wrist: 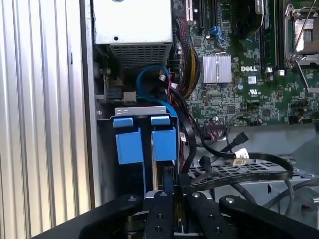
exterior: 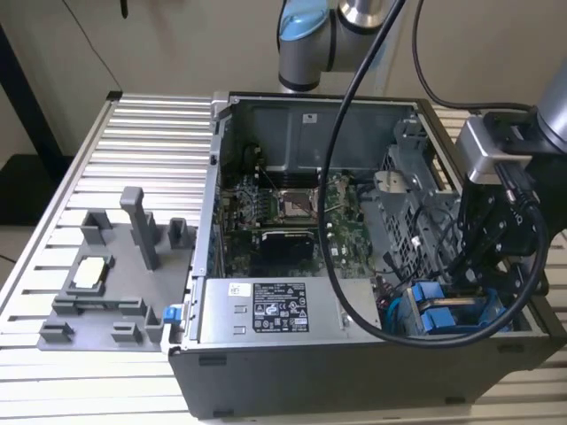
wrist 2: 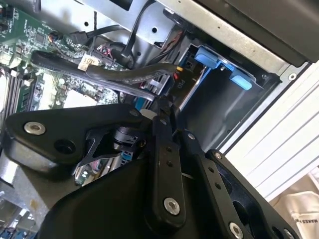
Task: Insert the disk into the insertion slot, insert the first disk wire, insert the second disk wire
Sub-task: 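Insert the second disk wire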
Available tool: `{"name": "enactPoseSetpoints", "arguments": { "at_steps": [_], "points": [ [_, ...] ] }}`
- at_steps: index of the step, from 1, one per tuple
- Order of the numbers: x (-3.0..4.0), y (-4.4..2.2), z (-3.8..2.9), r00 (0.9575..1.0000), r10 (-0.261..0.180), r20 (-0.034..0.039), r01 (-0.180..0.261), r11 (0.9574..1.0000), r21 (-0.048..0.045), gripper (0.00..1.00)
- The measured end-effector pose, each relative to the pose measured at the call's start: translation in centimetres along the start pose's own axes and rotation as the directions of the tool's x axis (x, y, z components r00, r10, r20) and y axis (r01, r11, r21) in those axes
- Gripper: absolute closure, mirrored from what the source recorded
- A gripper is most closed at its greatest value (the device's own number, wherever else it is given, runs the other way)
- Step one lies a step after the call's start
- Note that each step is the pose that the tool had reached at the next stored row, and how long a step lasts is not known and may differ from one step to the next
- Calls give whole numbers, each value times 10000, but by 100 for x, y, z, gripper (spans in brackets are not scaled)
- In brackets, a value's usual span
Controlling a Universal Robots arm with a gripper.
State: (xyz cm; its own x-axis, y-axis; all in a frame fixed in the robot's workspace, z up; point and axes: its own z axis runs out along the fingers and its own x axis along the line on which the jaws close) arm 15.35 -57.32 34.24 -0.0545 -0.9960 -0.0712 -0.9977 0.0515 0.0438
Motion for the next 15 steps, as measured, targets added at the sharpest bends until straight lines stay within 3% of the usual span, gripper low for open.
{"name": "enactPoseSetpoints", "arguments": {
  "at_steps": [8, 15],
  "points": [
    [3, -22, 55, 10000, 19, -4, -19, 10000, 2, 84],
    [3, -22, 63, 10000, 19, -26, -19, 10000, 3, 84]
  ]
}}
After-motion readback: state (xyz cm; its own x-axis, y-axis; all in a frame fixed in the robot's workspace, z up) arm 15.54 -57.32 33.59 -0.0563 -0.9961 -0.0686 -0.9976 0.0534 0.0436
